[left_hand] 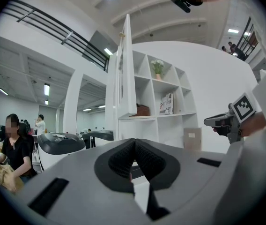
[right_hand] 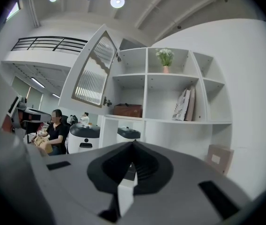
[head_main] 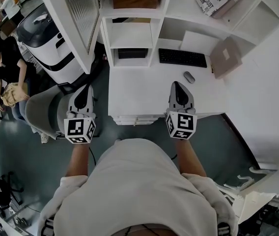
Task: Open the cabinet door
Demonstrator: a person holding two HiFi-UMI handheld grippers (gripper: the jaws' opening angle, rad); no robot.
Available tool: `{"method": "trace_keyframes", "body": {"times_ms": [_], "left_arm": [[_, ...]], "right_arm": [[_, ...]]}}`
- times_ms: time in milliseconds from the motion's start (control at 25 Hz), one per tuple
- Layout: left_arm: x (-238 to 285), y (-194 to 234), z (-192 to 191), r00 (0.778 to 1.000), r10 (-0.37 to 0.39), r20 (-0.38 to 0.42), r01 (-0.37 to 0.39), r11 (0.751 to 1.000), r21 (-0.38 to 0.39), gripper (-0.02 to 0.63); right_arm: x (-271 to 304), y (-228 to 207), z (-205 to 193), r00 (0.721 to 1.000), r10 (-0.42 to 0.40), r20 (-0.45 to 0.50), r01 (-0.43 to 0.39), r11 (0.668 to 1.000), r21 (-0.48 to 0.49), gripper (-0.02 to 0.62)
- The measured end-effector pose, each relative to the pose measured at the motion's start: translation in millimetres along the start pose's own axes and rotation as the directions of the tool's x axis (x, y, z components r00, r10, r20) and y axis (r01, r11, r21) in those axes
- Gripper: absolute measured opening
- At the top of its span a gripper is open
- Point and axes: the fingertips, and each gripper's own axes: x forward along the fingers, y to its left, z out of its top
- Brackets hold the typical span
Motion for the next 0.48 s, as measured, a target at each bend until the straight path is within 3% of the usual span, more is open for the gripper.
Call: {"method": "trace_keyframes", "body": {"times_ms": [480], "left_arm": [[4.4,2.4,-3.5,1.0,-0.004,-0.007,0.004,1.0,0.001,-0.002]], "right_arm": [[4.7,3.9,-1.9,1.0,0.015,-0.009,-0.015,1.0,-0.001,0.002]]}}
